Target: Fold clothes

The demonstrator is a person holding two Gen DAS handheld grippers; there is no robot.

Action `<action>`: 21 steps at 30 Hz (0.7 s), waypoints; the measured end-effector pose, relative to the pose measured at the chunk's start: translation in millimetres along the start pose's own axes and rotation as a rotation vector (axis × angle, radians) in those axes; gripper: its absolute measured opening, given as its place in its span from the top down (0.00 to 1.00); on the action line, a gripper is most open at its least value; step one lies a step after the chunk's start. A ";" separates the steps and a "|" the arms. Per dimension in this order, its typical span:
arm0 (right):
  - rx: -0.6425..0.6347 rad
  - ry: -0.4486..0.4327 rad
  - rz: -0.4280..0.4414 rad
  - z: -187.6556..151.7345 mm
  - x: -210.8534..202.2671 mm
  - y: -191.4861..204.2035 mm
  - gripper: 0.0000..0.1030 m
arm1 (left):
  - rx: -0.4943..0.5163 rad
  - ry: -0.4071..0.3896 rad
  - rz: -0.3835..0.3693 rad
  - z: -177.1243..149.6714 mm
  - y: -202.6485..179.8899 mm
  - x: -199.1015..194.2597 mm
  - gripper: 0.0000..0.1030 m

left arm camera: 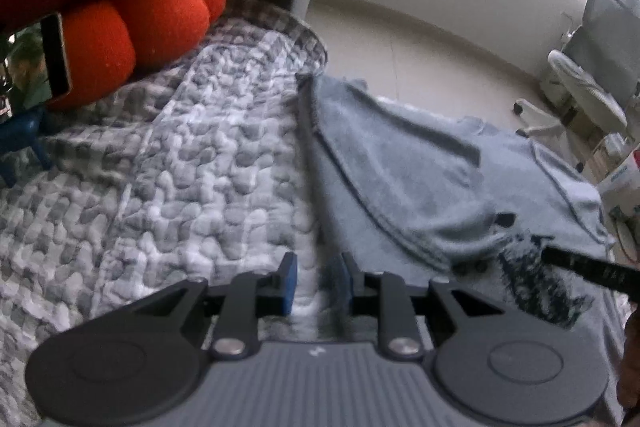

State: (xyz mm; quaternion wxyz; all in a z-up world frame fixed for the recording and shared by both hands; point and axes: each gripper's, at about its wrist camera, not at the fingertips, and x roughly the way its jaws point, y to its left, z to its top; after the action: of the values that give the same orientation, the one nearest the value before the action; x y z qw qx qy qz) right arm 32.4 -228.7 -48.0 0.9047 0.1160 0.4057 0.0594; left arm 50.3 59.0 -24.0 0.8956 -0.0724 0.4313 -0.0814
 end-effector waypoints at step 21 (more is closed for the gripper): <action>0.564 -0.175 -0.074 -6.4 -44.4 -176.6 0.62 | 0.117 0.013 -0.054 -6.1 -92.8 40.6 0.63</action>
State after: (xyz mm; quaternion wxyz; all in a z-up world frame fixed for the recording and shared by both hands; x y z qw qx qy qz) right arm 0.4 -407.3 -65.7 0.8698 0.3527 0.3305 -0.0992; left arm 62.7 -40.4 -40.1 0.8930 -0.0311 0.4294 -0.1309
